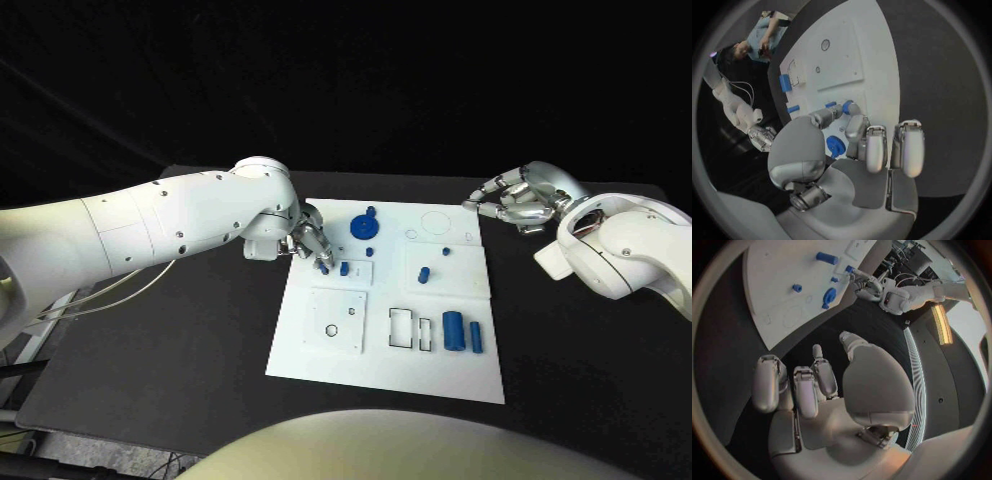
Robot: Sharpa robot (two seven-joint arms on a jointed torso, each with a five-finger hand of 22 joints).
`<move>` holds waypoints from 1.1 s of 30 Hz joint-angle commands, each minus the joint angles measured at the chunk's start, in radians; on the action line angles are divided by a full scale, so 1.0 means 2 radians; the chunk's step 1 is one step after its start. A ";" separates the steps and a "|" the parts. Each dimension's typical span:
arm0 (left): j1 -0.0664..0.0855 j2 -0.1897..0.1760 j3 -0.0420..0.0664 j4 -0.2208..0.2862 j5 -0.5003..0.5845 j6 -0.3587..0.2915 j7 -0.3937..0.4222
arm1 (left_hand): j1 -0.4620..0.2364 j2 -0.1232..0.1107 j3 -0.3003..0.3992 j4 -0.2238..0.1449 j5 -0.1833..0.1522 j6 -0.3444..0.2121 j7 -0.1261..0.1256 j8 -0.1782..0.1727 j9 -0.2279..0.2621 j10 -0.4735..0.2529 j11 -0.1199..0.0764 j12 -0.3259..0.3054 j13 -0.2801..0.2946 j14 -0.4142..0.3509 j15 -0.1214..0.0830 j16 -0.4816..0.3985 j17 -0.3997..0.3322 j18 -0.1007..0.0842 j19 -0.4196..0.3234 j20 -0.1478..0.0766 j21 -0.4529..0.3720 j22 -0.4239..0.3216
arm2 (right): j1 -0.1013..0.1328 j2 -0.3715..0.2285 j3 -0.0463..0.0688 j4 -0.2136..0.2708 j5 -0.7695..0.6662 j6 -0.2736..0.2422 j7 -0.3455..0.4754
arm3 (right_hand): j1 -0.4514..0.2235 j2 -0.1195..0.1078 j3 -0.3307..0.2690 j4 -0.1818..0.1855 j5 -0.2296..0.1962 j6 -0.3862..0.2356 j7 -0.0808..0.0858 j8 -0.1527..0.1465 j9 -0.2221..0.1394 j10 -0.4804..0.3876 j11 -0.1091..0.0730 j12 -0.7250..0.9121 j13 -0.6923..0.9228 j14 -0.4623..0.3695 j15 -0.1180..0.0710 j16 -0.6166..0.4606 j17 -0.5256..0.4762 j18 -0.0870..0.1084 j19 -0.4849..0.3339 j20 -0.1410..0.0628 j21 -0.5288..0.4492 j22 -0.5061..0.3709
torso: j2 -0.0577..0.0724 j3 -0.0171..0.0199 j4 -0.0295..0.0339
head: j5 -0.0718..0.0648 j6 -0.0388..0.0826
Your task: Assemble the parts on the task board
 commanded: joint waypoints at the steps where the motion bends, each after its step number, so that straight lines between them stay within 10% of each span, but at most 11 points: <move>1: -0.006 0.001 -0.005 0.001 0.005 0.026 -0.011 | -0.006 0.000 -0.005 0.000 -0.003 0.001 0.002 -0.004 -0.001 -0.001 -0.004 0.001 -0.001 0.053 -0.004 0.002 0.132 0.000 0.037 -0.005 0.000 0.123 | 0.000 0.000 0.000 0.001 -0.005 0.005 0.002 | 0.000 0.006 -0.003 0.001 0.003 -0.003 0.001 0.003 0.001 -0.003 0.001 -0.003 0.008 0.042 0.003 -0.003 0.099 0.010 -0.004 0.000 -0.002 0.069 | 0.000 0.0002 0.0000 | 0.000 0.000; 9: -0.006 0.001 -0.005 0.001 0.005 0.024 -0.013 | -0.006 0.001 -0.006 0.001 -0.008 0.002 0.002 -0.005 -0.001 -0.002 -0.004 0.001 -0.001 0.053 -0.004 0.002 0.132 0.000 0.037 -0.005 0.000 0.123 | 0.000 0.000 0.000 0.001 -0.005 0.005 0.003 | 0.000 0.006 -0.003 0.001 0.003 -0.003 0.001 0.003 0.001 -0.003 0.001 -0.003 0.008 0.042 0.003 -0.003 0.099 0.010 -0.004 0.000 -0.002 0.069 | 0.000 0.0000 0.0000 | -0.001 0.000; 24: -0.006 0.000 -0.005 0.001 0.008 0.010 -0.006 | 0.054 0.045 0.051 -0.042 0.007 -0.017 0.009 -0.020 0.001 -0.006 0.001 -0.008 -0.009 0.053 -0.001 0.002 0.132 0.000 0.035 -0.002 -0.004 0.122 | 0.000 0.000 0.000 0.001 -0.005 0.005 0.002 | 0.000 0.006 -0.003 0.001 0.003 -0.003 0.001 0.003 0.001 -0.003 0.001 -0.003 0.008 0.042 0.003 -0.003 0.099 0.010 -0.004 0.000 -0.002 0.069 | 0.000 -0.0005 0.0006 | -0.001 0.000; 33: -0.006 0.000 -0.005 0.001 0.016 0.010 -0.002 | 0.062 0.058 0.063 -0.051 -0.035 -0.020 0.013 -0.019 0.010 -0.008 0.004 -0.011 -0.013 0.053 0.003 0.002 0.132 0.001 0.034 0.002 -0.005 0.122 | -0.001 0.000 0.000 0.000 -0.005 0.005 0.002 | 0.000 0.006 -0.003 0.001 0.003 -0.003 0.001 0.003 0.001 -0.003 0.001 -0.003 0.008 0.042 0.003 -0.003 0.099 0.010 -0.004 0.000 -0.002 0.069 | 0.000 -0.0004 0.0003 | 0.000 0.000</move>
